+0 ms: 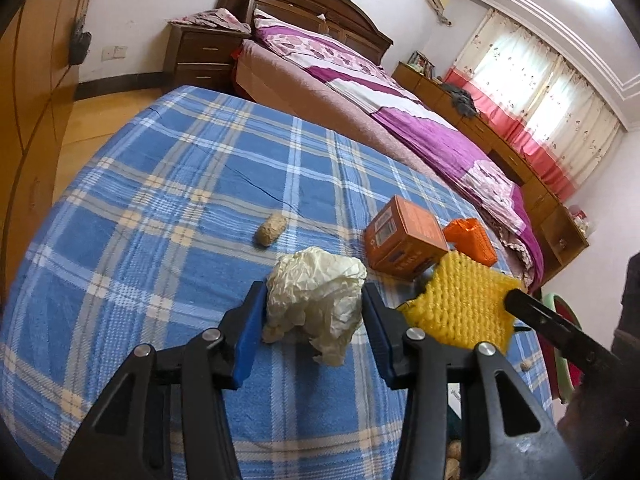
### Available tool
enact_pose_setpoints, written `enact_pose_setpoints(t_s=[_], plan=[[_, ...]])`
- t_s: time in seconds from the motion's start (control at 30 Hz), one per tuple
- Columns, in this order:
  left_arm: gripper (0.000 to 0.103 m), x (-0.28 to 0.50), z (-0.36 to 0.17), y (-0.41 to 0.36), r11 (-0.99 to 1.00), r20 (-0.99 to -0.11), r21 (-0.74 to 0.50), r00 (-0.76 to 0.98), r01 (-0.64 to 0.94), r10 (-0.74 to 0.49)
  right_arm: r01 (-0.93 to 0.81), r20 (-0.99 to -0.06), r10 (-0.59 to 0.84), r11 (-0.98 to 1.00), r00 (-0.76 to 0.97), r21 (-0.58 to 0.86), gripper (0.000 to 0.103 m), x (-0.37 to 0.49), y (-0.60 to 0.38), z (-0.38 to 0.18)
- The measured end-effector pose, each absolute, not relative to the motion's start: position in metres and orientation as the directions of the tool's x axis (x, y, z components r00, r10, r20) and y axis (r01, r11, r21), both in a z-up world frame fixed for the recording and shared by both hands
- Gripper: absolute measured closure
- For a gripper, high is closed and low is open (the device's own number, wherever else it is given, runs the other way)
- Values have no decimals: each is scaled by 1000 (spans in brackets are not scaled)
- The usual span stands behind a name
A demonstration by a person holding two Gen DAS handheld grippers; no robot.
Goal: Collect trash
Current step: 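Close the left tool on the white plastic bag while the right tool grasps the yellow foam net, then carry the bag in the left tool and the foam net in the right tool over the red bucket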
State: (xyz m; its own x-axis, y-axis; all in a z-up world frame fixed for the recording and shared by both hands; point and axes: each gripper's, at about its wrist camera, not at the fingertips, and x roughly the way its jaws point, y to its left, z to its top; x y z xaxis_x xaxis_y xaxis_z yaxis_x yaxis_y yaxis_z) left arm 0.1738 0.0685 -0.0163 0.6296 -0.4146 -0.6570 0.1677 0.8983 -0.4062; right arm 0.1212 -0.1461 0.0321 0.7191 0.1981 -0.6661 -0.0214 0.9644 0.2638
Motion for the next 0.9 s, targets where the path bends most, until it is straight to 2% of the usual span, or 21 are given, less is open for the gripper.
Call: enact_pose_setpoints(t_s=[0.4,0.9], plan=[[60,143,14,55,920,-637,-343,673,189,-376,-68,-546,223,955,807,290,90,79,-155,74],[60,106,57,23,925,-607,-285,700,252,-378,-24,-466,189,942,864,336,90,31,-200,100]])
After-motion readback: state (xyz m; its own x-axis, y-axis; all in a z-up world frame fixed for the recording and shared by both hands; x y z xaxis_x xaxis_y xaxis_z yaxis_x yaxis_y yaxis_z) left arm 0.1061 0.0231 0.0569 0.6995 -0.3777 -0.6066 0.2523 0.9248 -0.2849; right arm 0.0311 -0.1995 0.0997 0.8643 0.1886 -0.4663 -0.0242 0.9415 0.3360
